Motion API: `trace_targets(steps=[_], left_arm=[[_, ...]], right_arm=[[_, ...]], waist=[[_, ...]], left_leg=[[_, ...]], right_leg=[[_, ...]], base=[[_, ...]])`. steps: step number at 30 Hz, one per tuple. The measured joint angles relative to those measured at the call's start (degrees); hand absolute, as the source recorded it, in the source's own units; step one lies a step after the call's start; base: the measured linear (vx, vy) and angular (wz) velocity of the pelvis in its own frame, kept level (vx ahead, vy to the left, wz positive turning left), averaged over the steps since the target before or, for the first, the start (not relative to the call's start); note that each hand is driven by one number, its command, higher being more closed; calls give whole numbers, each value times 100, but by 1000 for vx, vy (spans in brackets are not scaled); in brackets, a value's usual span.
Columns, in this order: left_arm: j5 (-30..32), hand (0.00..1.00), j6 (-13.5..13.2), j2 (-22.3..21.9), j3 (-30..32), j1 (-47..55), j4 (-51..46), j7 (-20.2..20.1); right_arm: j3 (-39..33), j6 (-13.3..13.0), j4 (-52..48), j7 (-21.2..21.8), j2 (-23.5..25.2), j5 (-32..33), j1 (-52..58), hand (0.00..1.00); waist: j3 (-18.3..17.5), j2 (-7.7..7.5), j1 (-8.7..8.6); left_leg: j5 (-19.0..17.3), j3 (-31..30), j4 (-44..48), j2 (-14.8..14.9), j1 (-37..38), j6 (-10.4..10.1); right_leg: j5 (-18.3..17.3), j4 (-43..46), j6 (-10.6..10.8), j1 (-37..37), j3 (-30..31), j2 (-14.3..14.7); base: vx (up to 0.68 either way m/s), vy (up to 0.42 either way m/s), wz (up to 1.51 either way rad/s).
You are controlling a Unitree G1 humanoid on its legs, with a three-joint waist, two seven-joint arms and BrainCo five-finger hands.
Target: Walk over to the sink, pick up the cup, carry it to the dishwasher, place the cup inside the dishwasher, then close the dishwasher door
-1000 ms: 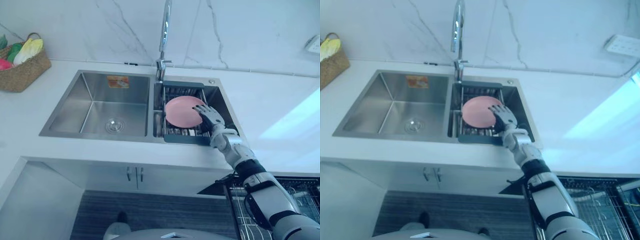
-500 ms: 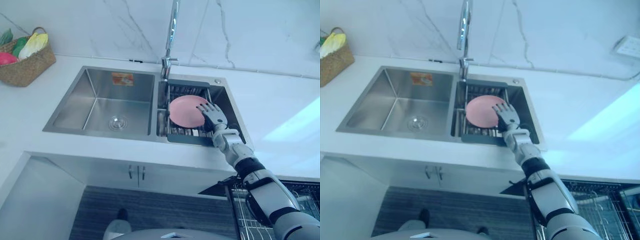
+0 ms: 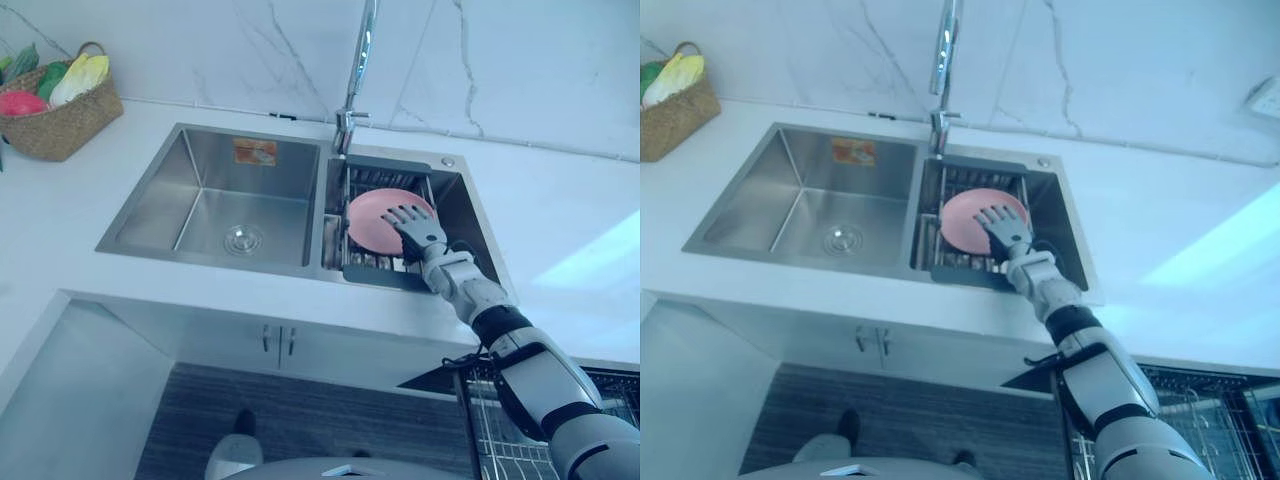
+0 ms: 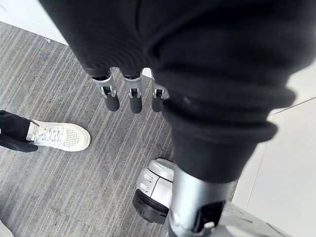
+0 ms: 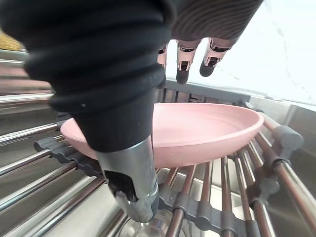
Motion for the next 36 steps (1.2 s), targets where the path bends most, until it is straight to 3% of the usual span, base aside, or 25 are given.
trace_targets(steps=[2, 3, 9, 14, 30, 36], left_arm=[[2, 0, -2, 1, 0, 0, 0, -2], [3, 0, -3, 2, 0, 0, -1, -3], [9, 0, 0, 17, -6, -13, 1, -5], [9, 0, 4, 30, -11, -13, 4, -6], [54, 0, -109, 31, -17, -10, 8, -9], [52, 0, -138, 32, -16, -9, 4, -15]], right_arm=[[88, -176, -8, 37, -21, 2, -32, 0], [179, -213, -17, 79, -41, 5, -57, 100], [366, -382, -23, 458, -190, 26, -75, 100], [399, -393, -21, 522, -190, 62, -75, 100], [405, -31, -16, 207, -192, -2, -74, 100], [402, -8, -18, -27, -213, -10, -75, 100]], waist=[[0, -2, 15], [0, -3, 21], [10, -31, 92], [12, -51, 93], [16, -57, 97], [21, -65, 88]], left_leg=[[1, 0, 0, -1, 1, 2], [1, 0, 0, -1, 1, 2], [4, -5, 0, -1, 7, 5], [9, -6, 0, -5, 9, 11], [15, -24, 0, -12, 3, 15], [15, -25, -1, -16, -1, 15]], right_leg=[[-1, 0, 1, 1, 0, -1], [-1, 0, 2, 2, -2, -1], [-2, 0, 3, 12, -10, -1], [-1, 0, 4, 14, -11, -4], [-1, 1, 8, 16, -24, -7], [-3, 1, 10, 14, -27, -11]], base=[[0, 0, 0], [0, 0, 0], [0, 0, 0], [0, 0, 0], [0, 0, 0], [0, 0, 0]])
